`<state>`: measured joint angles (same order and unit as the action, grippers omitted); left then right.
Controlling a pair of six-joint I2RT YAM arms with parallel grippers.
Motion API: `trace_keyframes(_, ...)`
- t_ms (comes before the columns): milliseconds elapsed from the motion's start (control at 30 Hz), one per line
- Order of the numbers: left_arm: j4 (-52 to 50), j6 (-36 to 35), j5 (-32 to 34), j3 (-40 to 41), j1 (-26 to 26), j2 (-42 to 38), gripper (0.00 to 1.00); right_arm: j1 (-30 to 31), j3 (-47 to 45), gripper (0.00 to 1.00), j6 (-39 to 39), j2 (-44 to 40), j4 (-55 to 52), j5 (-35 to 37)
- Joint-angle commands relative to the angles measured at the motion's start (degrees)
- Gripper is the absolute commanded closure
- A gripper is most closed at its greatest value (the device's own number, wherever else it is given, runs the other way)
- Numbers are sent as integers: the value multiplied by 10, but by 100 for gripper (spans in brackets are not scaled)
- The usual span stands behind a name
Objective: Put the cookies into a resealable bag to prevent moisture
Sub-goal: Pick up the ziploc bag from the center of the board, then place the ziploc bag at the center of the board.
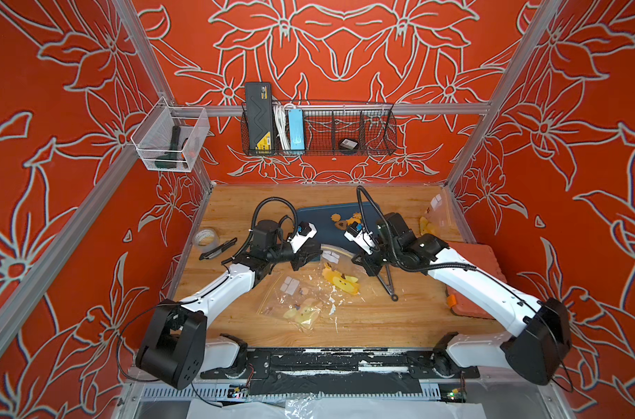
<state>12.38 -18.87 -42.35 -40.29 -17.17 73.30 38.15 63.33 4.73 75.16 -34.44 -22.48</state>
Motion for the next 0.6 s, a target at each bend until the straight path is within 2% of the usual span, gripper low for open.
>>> trace_keyframes(0,47,88,101,13,4,-32,0,-4,4,100,-26,-33,-8,35)
trace_keyframes(67,50,155,197,10,4,-39,0,-4,1,100,-62,-60,-7,72)
trace_keyframes(133,11,214,298,-11,4,-37,0,-4,-1,100,-109,-91,-18,126)
trace_keyframes(200,-47,265,359,-43,5,-27,0,-4,16,100,-138,-110,-57,179)
trace_keyframes(300,-148,333,413,-99,6,-12,0,-7,60,100,-166,-127,-131,265)
trace_keyframes(400,-169,384,406,-97,7,-23,0,-34,116,100,-171,-115,-197,320)
trace_keyframes(500,-159,383,341,-75,7,-32,0,-103,147,100,-165,-93,-211,296)
trace_keyframes(567,-175,390,330,-73,7,-30,0,-144,161,100,-160,-73,-207,268)
